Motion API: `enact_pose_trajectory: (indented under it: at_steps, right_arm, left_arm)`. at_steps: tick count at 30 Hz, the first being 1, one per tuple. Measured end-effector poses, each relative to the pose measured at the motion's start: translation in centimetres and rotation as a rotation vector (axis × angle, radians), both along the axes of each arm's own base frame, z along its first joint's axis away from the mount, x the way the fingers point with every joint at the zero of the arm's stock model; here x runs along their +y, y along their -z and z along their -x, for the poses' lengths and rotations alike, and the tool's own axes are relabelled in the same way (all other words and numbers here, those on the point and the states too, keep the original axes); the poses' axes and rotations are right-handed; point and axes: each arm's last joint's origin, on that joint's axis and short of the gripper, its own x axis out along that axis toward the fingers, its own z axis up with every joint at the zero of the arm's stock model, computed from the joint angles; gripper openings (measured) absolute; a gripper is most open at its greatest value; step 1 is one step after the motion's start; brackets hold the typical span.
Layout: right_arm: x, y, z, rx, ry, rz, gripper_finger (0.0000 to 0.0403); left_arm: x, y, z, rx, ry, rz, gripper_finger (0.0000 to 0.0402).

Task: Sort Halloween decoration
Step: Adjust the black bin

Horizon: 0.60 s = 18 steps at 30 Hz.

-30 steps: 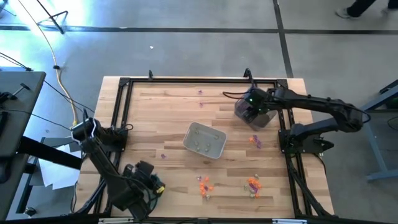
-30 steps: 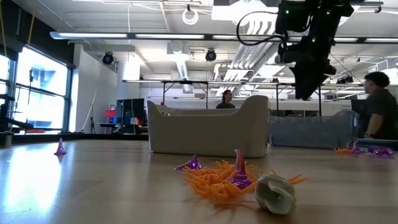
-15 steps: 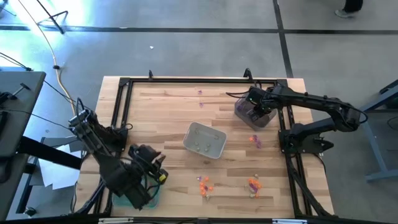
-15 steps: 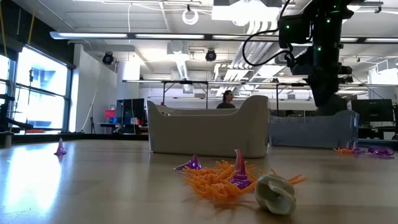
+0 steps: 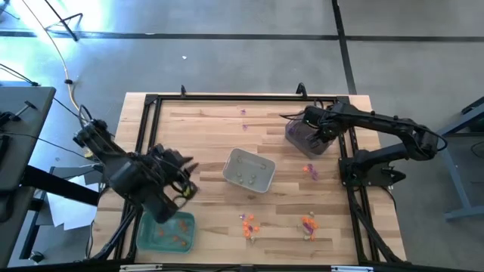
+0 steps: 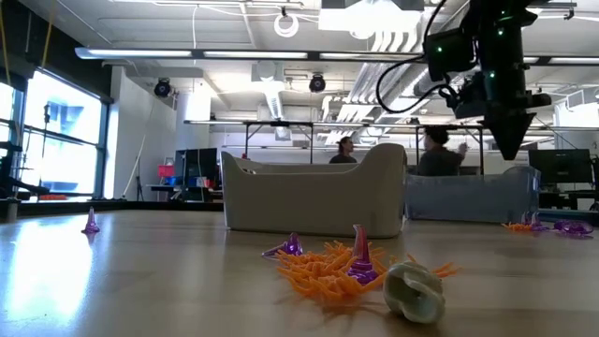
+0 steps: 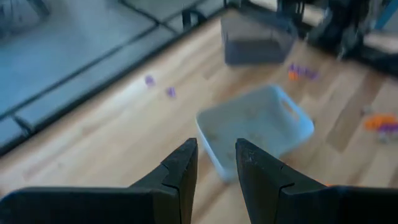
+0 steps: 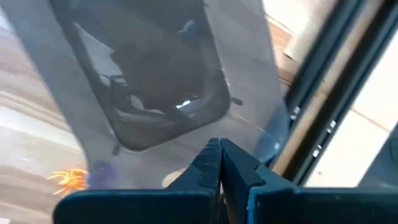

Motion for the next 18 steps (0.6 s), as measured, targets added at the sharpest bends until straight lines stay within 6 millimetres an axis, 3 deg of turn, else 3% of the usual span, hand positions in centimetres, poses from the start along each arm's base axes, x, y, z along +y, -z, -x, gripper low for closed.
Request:
enact_pose_trajectory:
  at_steps: [10,18]
  right_arm:
    - [-1.0,0.4,0.5,0.021,0.07,-0.051,0.0001]
    - [-2.9,2.9,-0.3,0.142,0.07,-0.119,0.0]
  left_arm:
    - [3.8,-3.8,3.7,-0.144,0.012,-0.072,0.0097]
    - [5.4,-5.2,5.6,-0.189,0.023,-0.146,0.0097]
